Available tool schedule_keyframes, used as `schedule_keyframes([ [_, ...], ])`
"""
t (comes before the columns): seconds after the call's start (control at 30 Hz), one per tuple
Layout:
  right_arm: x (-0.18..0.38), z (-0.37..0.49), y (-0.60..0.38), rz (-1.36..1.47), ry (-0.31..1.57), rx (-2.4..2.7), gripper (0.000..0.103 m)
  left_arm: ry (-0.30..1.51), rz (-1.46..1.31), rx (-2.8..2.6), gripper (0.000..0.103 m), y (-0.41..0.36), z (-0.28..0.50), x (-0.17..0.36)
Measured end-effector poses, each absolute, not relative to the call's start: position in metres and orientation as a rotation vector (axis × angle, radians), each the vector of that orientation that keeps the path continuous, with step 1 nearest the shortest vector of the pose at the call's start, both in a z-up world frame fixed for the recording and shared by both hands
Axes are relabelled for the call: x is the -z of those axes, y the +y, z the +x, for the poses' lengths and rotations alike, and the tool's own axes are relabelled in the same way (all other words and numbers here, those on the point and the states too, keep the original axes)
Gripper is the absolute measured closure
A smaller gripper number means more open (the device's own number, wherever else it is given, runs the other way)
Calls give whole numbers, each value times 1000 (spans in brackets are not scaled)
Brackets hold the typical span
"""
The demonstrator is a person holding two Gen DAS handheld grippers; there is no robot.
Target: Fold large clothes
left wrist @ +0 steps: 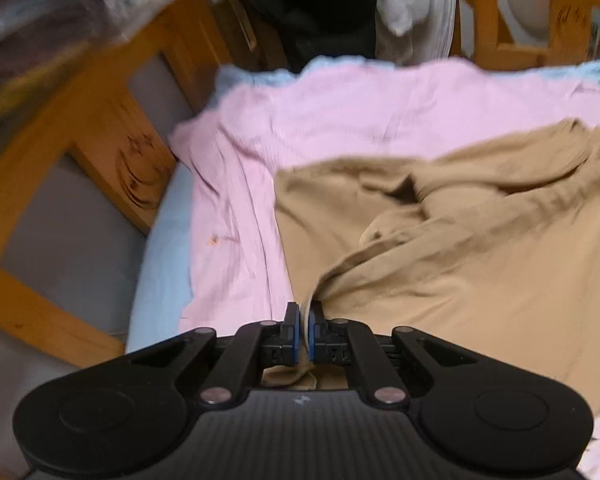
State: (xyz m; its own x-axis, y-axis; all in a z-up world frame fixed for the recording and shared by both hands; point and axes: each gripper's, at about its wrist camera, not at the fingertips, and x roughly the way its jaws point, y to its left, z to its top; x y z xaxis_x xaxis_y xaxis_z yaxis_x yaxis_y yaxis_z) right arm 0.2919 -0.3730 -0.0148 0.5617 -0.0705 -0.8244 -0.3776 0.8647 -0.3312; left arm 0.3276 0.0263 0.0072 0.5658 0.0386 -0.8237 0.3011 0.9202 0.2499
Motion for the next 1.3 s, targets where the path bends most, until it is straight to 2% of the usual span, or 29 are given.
schedule_keyframes([
  [0.17, 59, 308, -369, -516, 991, -198, 98, 1003, 379, 193, 98, 27, 340, 27],
  [0.3, 74, 302, -370, -489, 930, -184, 97, 979, 293, 223, 93, 40, 338, 23],
  [0.33, 72, 299, -373, -459, 905, -175, 96, 977, 229, 221, 86, 48, 337, 18],
  [0.37, 68, 295, -378, -421, 871, -165, 87, 974, 166, 214, 64, 55, 337, 11],
  [0.4, 63, 289, -385, -368, 825, -150, 83, 957, 90, 197, 47, 64, 335, 6],
  [0.43, 60, 284, -389, -328, 797, -139, 79, 931, 36, 173, 21, 72, 331, 0],
  [0.47, 56, 279, -395, -284, 766, -120, 72, 888, -10, 139, 14, 80, 324, -7],
  [0.5, 52, 271, -401, -229, 735, -86, 68, 853, -48, 113, 13, 87, 317, -12],
  [0.57, 44, 258, -410, -127, 702, -36, 46, 835, -109, 95, 8, 101, 306, -18],
  [0.63, 39, 240, -418, -36, 669, 0, 40, 817, -165, 56, 7, 117, 291, -18],
  [0.7, 35, 221, -420, 21, 655, 34, 39, 822, -194, 13, 7, 129, 276, -12],
  [0.83, 40, 189, -418, 83, 666, 83, 29, 866, -190, -16, 7, 138, 249, 15],
  [1.07, 79, 175, -413, 105, 824, 183, 25, 888, -150, -107, 6, 135, 232, 50],
  [1.2, 89, 178, -409, 66, 843, 200, 20, 902, -174, -174, 6, 143, 233, 58],
  [1.3, 87, 175, -413, 98, 840, 219, 19, 886, -187, -186, 8, 146, 228, 52],
])
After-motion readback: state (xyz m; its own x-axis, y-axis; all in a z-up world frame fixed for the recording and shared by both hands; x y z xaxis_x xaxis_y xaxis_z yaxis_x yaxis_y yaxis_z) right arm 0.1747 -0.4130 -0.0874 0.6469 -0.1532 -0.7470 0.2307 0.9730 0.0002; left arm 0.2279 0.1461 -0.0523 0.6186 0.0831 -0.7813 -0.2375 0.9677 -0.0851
